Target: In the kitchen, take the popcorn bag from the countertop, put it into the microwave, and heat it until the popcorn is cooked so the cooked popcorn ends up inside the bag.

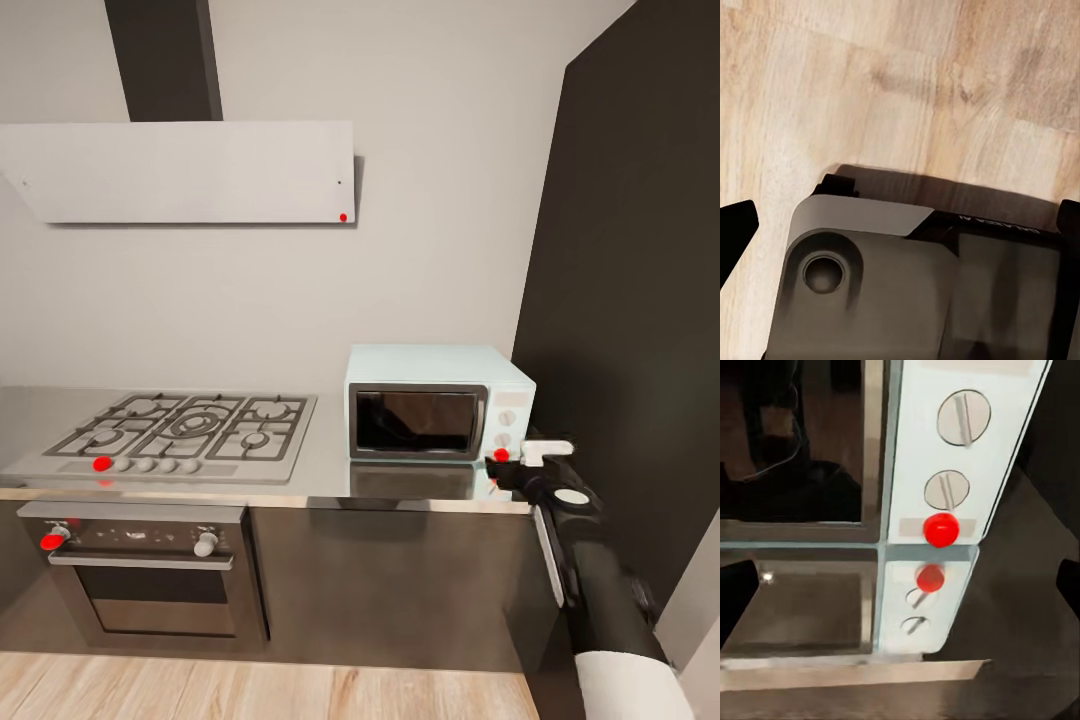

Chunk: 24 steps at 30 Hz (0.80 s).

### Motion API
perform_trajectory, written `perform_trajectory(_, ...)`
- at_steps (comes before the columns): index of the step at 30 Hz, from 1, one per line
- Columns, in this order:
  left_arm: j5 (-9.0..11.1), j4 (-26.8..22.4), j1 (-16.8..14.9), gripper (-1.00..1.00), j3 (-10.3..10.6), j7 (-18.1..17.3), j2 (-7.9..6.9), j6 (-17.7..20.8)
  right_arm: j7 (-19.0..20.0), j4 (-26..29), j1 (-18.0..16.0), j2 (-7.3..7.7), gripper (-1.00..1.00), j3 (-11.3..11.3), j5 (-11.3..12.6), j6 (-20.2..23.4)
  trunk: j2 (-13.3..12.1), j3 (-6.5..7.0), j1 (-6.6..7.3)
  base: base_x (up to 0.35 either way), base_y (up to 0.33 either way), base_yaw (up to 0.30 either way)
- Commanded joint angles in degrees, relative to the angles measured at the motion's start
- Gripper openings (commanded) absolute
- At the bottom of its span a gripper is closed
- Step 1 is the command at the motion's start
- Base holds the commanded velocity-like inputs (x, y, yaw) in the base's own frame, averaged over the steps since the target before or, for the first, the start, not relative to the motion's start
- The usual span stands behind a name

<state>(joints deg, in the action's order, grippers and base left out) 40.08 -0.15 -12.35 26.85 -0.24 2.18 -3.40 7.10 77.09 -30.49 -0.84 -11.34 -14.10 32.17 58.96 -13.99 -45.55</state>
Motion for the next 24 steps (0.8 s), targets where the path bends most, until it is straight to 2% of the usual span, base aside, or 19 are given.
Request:
perform_trajectory(1, 0.5, 0.1, -0.1, 1.00, 0.5, 0.0, 0.01, -0.2, 0.5, -3.3, -0.1, 0.00, 1.00, -0.2, 0.1, -2.3, 0.1, -0.07, 0.00, 0.000, 0.000, 0.000)
perform_trajectory(3, 0.5, 0.1, 0.0, 1.00, 0.5, 0.0, 0.01, -0.2, -0.2, -12.0, -0.3, 0.22, 1.00, -0.3, 1.9, -10.2, 0.1, -0.07, 0.00, 0.000, 0.000, 0.000)
perform_trajectory(4, 0.5, 0.1, 0.0, 1.00, 0.5, 0.0, 0.01, -0.2, -1.1, -14.0, -0.3, 0.19, 1.00, -0.4, 2.4, -12.5, 0.1, -0.07, 0.00, 0.000, 0.000, 0.000)
perform_trajectory(7, 0.4, 0.1, 0.0, 1.00, 0.5, 0.0, 0.01, -0.2, -2.9, -15.0, -0.3, 0.12, 1.00, -1.9, 3.0, -14.9, 0.1, -0.07, 0.00, 0.000, 0.000, 0.000)
perform_trajectory(13, 0.4, 0.1, 0.0, 1.00, 0.5, 0.0, -0.06, -0.3, -3.4, -14.6, -0.3, 0.66, 1.00, -5.4, 4.0, -15.9, 0.1, -0.07, 0.00, 0.000, 0.000, 0.000)
perform_trajectory(16, 0.3, 0.0, -0.1, 1.00, 0.5, 0.0, -0.01, -0.3, -3.2, -12.1, -0.3, 0.49, 1.00, -5.6, 3.7, -15.4, 0.1, -0.07, 0.00, 0.000, 0.000, 0.000)
perform_trajectory(19, 0.2, 0.0, 0.0, 1.00, 0.6, 0.0, 0.13, -0.3, -2.9, -9.8, -0.3, 0.49, 1.00, -5.3, 3.4, -12.1, 0.1, -0.07, 0.00, 0.000, 0.000, 0.000)
perform_trajectory(22, 0.2, 0.0, 0.0, 1.00, 0.6, 0.0, 0.18, -0.3, -2.7, -9.3, -0.3, 0.54, 1.00, -5.4, 3.4, -9.7, 0.1, -0.07, 0.00, 0.000, 0.000, 0.000)
perform_trajectory(24, 0.2, -0.1, 0.0, 1.00, 0.7, 0.0, 0.28, -0.4, -2.4, -9.6, -0.3, 0.86, 1.00, -5.1, 3.7, -9.9, 0.1, -0.07, 0.00, 0.000, 0.000, 0.000)
